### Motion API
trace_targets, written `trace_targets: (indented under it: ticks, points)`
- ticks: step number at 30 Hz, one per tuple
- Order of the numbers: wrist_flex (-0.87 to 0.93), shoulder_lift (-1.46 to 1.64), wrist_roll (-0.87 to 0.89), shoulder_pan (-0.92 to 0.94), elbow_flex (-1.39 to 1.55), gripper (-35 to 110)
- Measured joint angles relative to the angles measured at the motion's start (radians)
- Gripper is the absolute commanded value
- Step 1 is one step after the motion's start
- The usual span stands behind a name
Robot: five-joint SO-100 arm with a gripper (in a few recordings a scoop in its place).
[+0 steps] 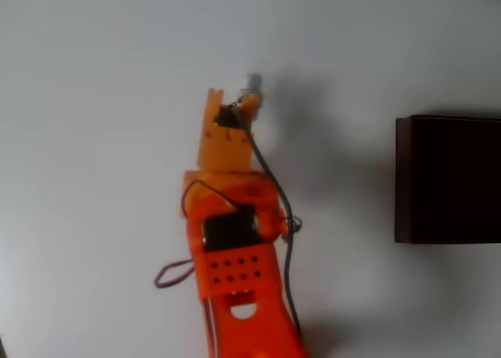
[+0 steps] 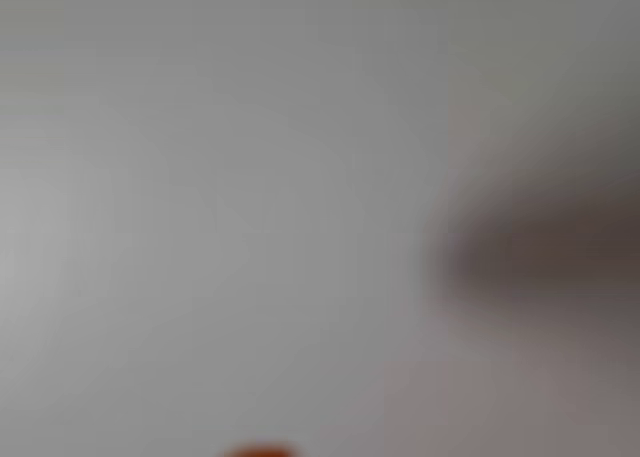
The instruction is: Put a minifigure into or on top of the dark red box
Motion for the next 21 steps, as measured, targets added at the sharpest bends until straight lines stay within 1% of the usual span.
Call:
trace_targets:
  ticks: [8,14,21]
  points:
    - [-0.021,-0.137,-0.086,0.038,-0.120,25]
    - [-0.018,-0.230,-0.109,0.034,-0.215,25]
    - [0.026,-0.311,-0.127,0.041,-0.337,25]
